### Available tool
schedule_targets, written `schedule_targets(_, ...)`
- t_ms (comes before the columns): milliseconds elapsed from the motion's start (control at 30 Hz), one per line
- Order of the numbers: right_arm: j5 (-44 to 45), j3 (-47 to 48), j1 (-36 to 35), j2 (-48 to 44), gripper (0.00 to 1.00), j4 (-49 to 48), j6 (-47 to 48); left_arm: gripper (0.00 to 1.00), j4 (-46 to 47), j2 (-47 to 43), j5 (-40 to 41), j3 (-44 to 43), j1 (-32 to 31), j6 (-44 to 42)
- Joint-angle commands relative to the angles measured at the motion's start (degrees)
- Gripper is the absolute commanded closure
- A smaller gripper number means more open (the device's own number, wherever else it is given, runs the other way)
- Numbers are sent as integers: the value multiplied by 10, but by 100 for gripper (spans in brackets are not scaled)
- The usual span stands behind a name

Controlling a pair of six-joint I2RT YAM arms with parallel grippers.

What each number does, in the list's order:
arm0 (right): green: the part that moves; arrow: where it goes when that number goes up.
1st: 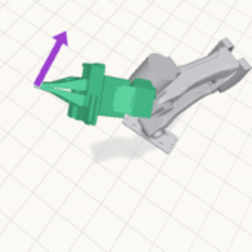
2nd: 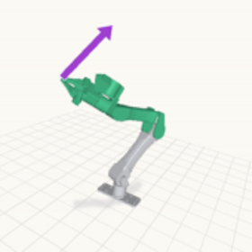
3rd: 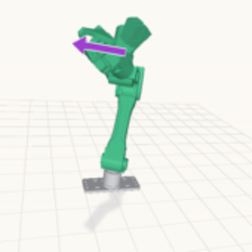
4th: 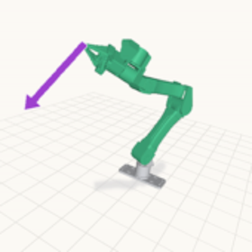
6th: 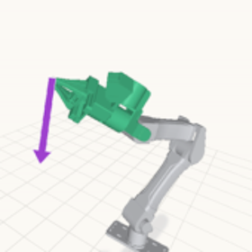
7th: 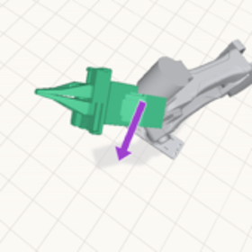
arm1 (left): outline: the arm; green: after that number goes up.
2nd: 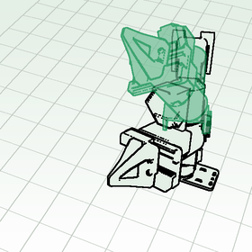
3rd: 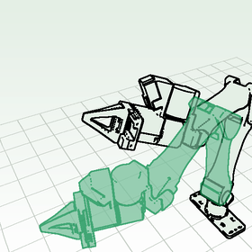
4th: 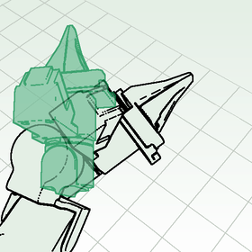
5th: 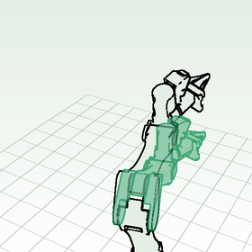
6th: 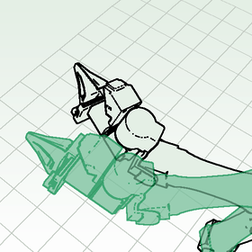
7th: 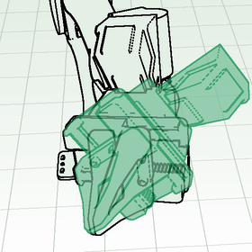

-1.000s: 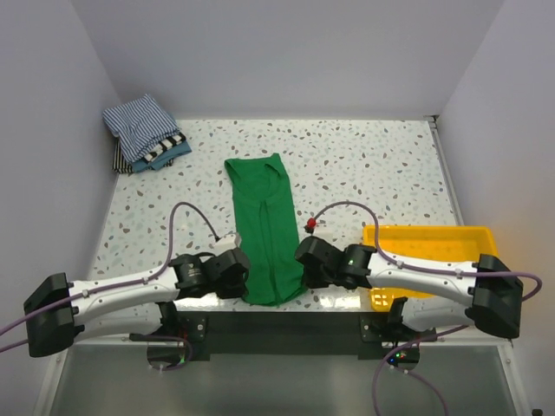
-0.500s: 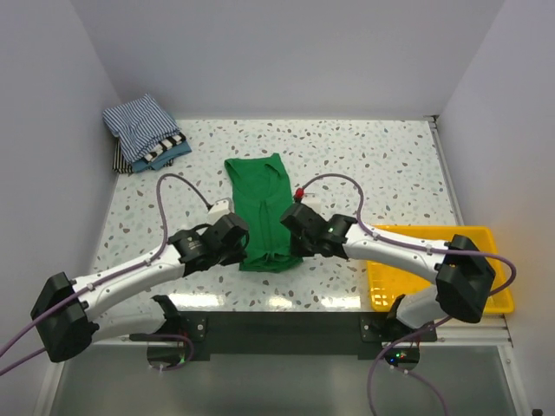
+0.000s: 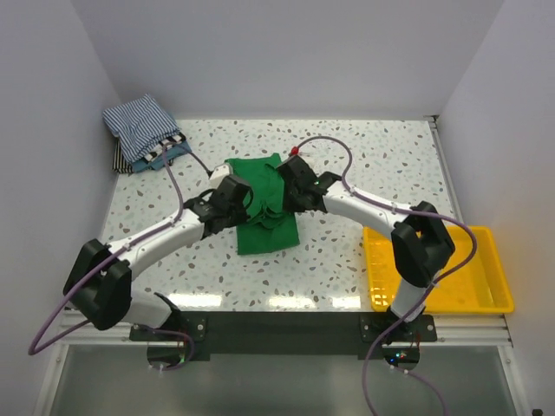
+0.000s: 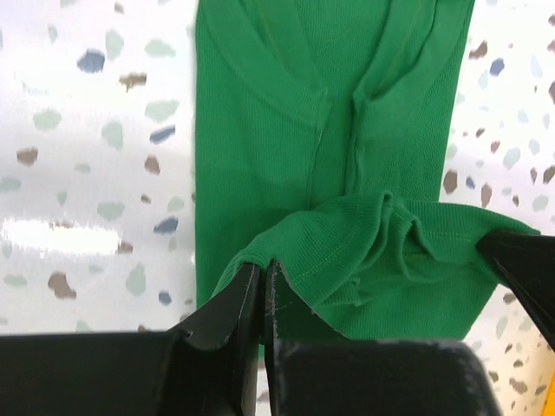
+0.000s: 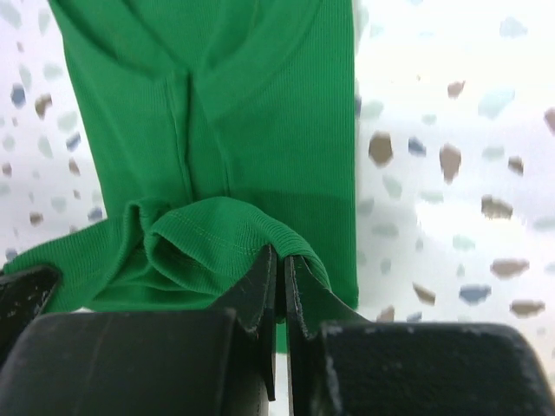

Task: Fold and stack the tank tops
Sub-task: Fold the tank top

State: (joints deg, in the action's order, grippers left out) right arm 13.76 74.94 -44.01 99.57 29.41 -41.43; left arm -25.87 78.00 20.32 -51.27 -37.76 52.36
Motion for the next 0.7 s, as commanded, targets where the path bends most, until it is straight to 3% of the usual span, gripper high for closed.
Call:
schedule_targets(0,-24,69,28,42,100,-19,32,100,65,33,10,-61,36,-37)
schedule_targets(167,-64,166,68,139,100,-8,39,99,106,132,-5,-103,83,-57)
schedule_targets(200,-72,178,73,149,93,-14,40,98,115,150,-19,-114,104,-63)
schedule_targets(267,-88,214,83,172,80,-17,49,92,129,200,-56,-129,126,-75)
schedule_targets(300,-93,226,87,192,72,-15,53,83,136,212,-59,-139,142,-74)
schedule_targets(367,-92,261,96,207,65,-1,59,72,164,232,-89,-143,156,-88)
schedule_targets(400,-93,265,98,209,54,-1,62,58,162,237,-90,-152,167,-89)
schedule_targets(500,-89,272,104,204,45,6,71,40,165,236,-100,-164,180,-92)
schedule_targets(667,-73,205,103,150,45,-18,70,37,151,193,-99,-160,182,-88)
